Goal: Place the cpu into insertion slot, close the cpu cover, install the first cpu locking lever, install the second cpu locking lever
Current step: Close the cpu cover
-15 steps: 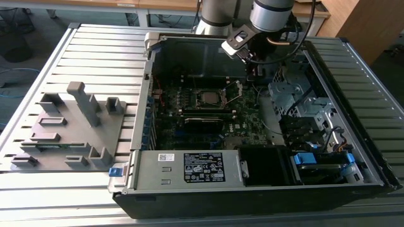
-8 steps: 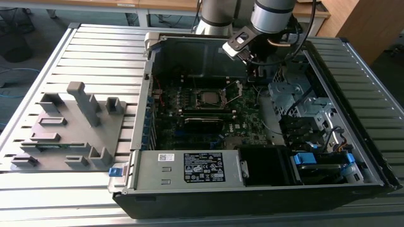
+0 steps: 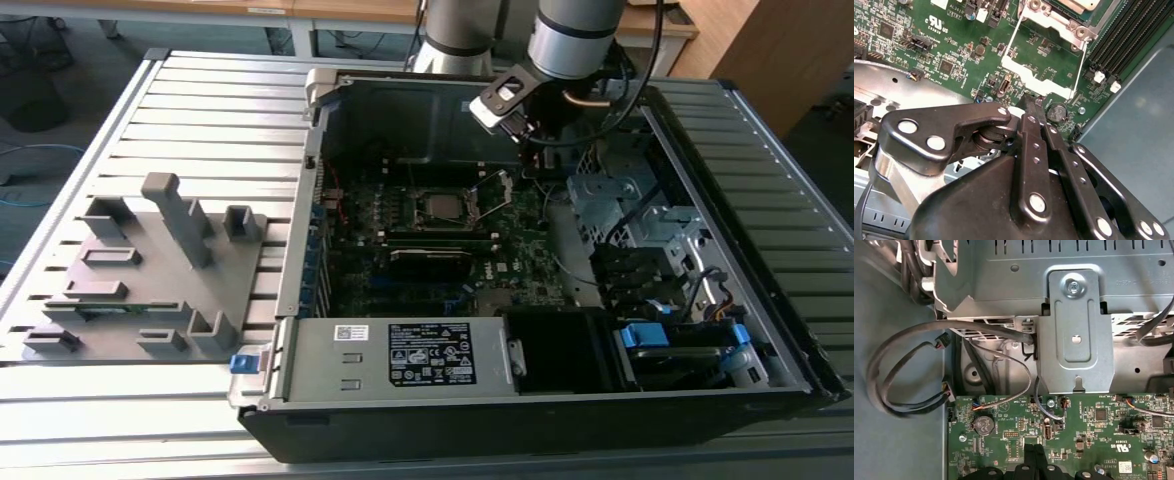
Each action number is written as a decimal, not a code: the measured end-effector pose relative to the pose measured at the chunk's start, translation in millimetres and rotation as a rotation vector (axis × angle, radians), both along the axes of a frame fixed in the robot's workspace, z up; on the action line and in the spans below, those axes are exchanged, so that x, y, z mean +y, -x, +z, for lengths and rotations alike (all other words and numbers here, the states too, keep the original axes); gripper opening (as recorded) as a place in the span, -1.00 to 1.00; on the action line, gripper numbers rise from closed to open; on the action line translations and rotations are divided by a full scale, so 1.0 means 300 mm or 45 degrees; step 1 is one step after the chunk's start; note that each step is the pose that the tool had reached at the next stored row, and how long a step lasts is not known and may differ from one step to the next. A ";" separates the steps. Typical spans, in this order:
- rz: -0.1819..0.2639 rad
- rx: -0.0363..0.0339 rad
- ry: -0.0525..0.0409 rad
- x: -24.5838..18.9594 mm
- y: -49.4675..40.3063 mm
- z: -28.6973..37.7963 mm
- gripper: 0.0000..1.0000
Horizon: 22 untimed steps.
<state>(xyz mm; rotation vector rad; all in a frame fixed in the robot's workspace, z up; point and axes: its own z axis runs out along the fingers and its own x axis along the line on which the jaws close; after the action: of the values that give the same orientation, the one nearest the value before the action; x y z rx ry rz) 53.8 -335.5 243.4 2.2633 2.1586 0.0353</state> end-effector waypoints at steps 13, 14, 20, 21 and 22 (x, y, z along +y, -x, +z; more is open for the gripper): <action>0.000 -0.0260 -0.002 0.000 0.076 0.000 -0.80; 0.000 -0.0306 -0.003 0.000 0.089 0.000 -0.80; 0.000 -0.0578 -0.009 0.000 0.164 -0.001 -0.80; 0.000 -0.0623 -0.010 0.000 0.176 0.000 -0.80; 0.000 -0.0669 -0.010 0.000 0.188 0.000 -0.80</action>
<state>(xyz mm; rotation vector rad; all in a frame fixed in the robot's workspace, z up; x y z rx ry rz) -2.4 -335.5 243.3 2.2403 2.1365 0.1025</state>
